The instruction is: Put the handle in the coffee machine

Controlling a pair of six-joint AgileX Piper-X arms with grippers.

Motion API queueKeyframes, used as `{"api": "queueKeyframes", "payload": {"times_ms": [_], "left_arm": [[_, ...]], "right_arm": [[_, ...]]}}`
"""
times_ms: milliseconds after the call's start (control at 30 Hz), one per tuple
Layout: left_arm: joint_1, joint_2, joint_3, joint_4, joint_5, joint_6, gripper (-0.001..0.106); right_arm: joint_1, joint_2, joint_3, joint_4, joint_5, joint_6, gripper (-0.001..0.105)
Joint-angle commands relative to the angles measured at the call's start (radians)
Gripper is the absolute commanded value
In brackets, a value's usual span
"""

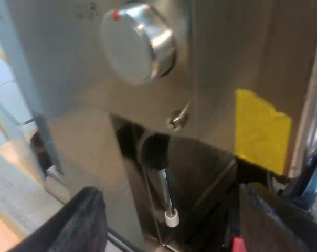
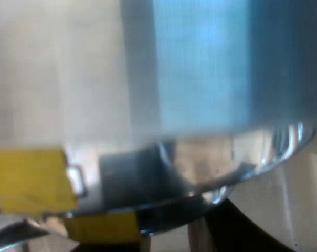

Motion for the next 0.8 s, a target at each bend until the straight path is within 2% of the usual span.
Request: {"api": "queueKeyframes", "payload": {"times_ms": [33,67,133,200,233,267,300,333,400,467,567,633,733,800], "left_arm": [[0.010,-0.011,-0.006,0.000,0.011,-0.006,0.057],[0.009,-0.011,-0.006,0.000,0.011,-0.006,0.056],[0.009,-0.011,-0.006,0.000,0.008,-0.006,0.042],[0.009,-0.011,-0.006,0.000,0.002,-0.006,0.037],[0.009,-0.011,-0.006,0.000,-0.044,-0.006,0.017],[0.009,-0.011,-0.006,0.000,-0.057,-0.006,0.014],[0.009,-0.011,-0.011,0.000,-0.099,-0.003,0.004],[0.009,-0.011,-0.019,0.002,-0.142,-0.002,0.000],[0.007,-0.011,-0.038,0.005,-0.192,-0.002,0.000],[0.006,-0.011,-0.066,0.037,-0.215,0.005,0.000],[-0.010,-0.007,-0.123,0.155,-0.265,0.083,0.000],[-0.034,0.004,-0.154,0.245,-0.321,0.182,0.000],[-0.065,0.021,-0.164,0.308,-0.382,0.252,0.000],[-0.076,0.027,-0.164,0.324,-0.411,0.268,0.000]], "right_arm": [[-0.001,-0.049,-0.015,-0.118,-0.003,0.003,0.021],[-0.001,-0.050,-0.015,-0.118,-0.003,0.003,0.021],[-0.001,-0.054,-0.015,-0.118,-0.003,0.003,0.021],[-0.001,-0.054,-0.015,-0.112,-0.003,0.003,0.021],[-0.001,-0.054,-0.015,-0.112,-0.003,0.003,0.021],[-0.001,-0.054,-0.015,-0.112,-0.003,0.003,0.021],[-0.001,-0.054,-0.015,-0.112,-0.003,0.003,0.021],[-0.001,-0.056,-0.015,-0.112,-0.003,0.003,0.021],[-0.001,-0.056,-0.015,-0.112,-0.003,0.003,0.021],[-0.001,-0.056,-0.015,-0.112,-0.003,0.003,0.021],[-0.001,-0.056,-0.015,-0.112,-0.003,0.003,0.021],[-0.001,-0.056,-0.015,-0.112,-0.003,0.003,0.021],[-0.001,-0.056,-0.015,-0.112,-0.003,0.006,0.021],[-0.001,-0.056,-0.015,-0.112,-0.003,0.011,0.021]]}}
